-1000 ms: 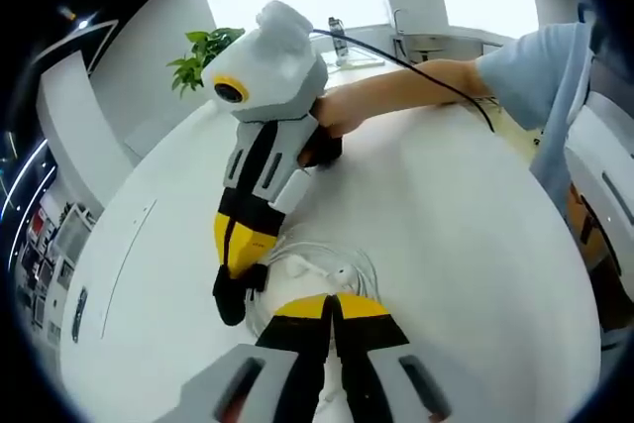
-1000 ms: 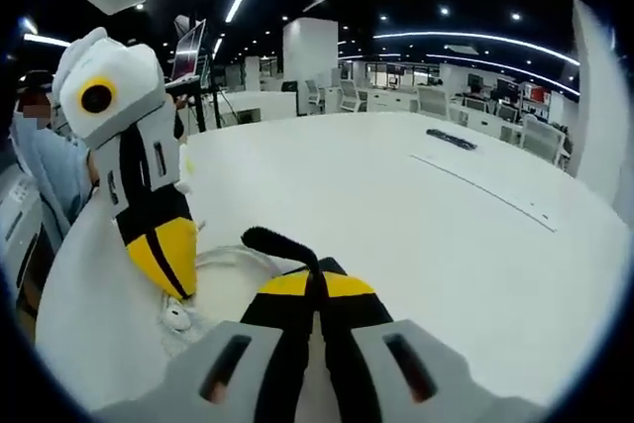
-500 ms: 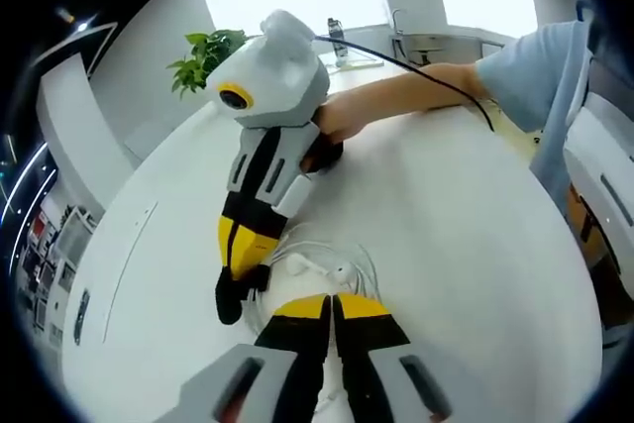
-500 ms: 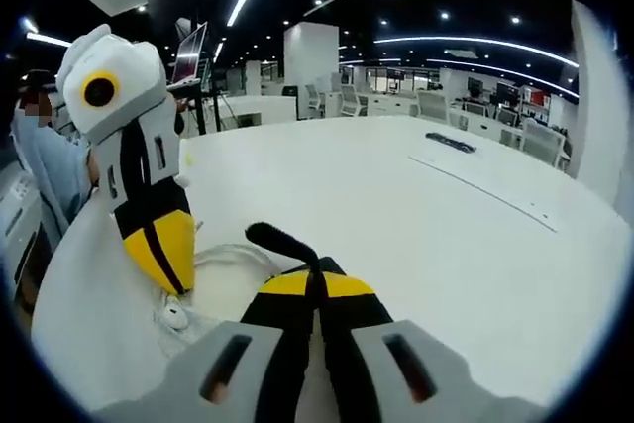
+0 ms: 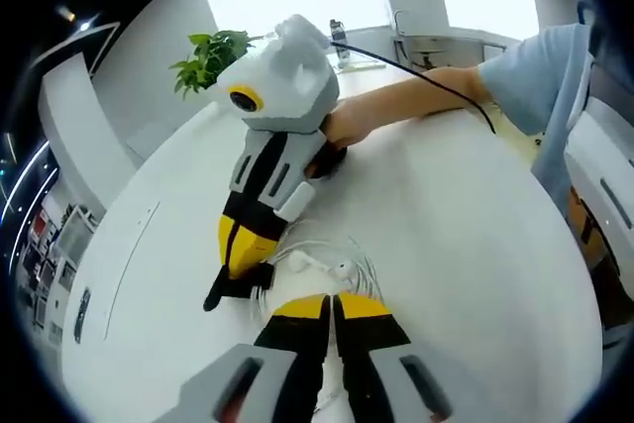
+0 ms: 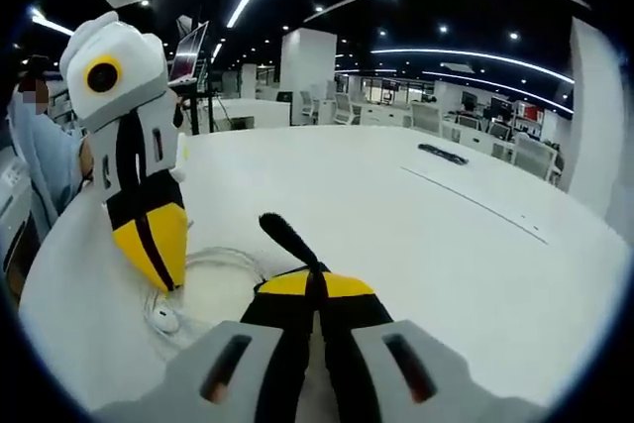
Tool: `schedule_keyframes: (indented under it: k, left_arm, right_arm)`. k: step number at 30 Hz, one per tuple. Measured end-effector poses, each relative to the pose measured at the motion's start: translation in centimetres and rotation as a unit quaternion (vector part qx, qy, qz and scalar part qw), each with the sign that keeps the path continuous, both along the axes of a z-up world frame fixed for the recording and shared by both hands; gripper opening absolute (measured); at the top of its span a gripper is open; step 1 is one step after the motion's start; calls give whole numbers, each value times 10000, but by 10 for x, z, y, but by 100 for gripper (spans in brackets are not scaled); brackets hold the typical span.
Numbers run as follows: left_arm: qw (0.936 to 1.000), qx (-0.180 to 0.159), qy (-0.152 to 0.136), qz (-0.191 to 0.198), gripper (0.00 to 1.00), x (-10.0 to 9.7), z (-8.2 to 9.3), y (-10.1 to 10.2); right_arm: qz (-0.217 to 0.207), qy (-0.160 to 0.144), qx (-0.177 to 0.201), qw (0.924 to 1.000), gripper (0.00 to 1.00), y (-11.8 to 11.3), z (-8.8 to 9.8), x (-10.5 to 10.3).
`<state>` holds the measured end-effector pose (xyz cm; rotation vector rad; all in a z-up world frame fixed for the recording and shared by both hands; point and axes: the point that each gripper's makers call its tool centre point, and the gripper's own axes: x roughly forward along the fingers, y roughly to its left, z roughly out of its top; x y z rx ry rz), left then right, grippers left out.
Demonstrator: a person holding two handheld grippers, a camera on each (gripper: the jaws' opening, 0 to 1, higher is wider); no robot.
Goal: Peel open the Velcro strap on the desktop, arrange the wired earphones neatly onto it, and close the Velcro strap to secure them.
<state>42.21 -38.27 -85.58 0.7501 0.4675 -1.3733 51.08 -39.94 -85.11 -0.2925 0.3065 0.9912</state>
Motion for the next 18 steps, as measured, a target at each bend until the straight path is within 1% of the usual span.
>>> schedule_keyframes:
  k: [3, 4, 5, 6, 7, 9, 15, 18]
  left_arm:
    - [10000, -12, -4, 13, 7, 1, 0, 0]
    - [10000, -17, -4, 18, 7, 2, 0, 0]
    - [10000, -18, -1, 21, 7, 2, 0, 0]
    - [10000, -18, 0, 19, 7, 2, 0, 0]
    - [10000, -19, -1, 20, 7, 2, 0, 0]
    - [10000, -21, -2, 24, 7, 2, 0, 0]
    - [10000, -18, -4, 22, 7, 1, -1, -1]
    - [10000, -23, -12, 23, 7, 1, -1, -1]
  right_arm:
    - [-100, 17, 30, 9999, 4, -2, 0, 3]
    - [-116, -72, -201, 9997, 4, -7, -4, 6]
    - [-32, -301, -165, 9994, 4, -3, -1, 7]
    - [-120, -240, -119, 9996, 4, -3, -2, 6]
    - [-151, -246, -133, 9995, 4, -3, -1, 6]
    - [-172, -320, -214, 9991, 4, -4, -1, 6]
    - [-222, -365, -194, 9989, 4, -4, -1, 8]
    - [-254, -500, -260, 9981, 4, -5, 0, 12]
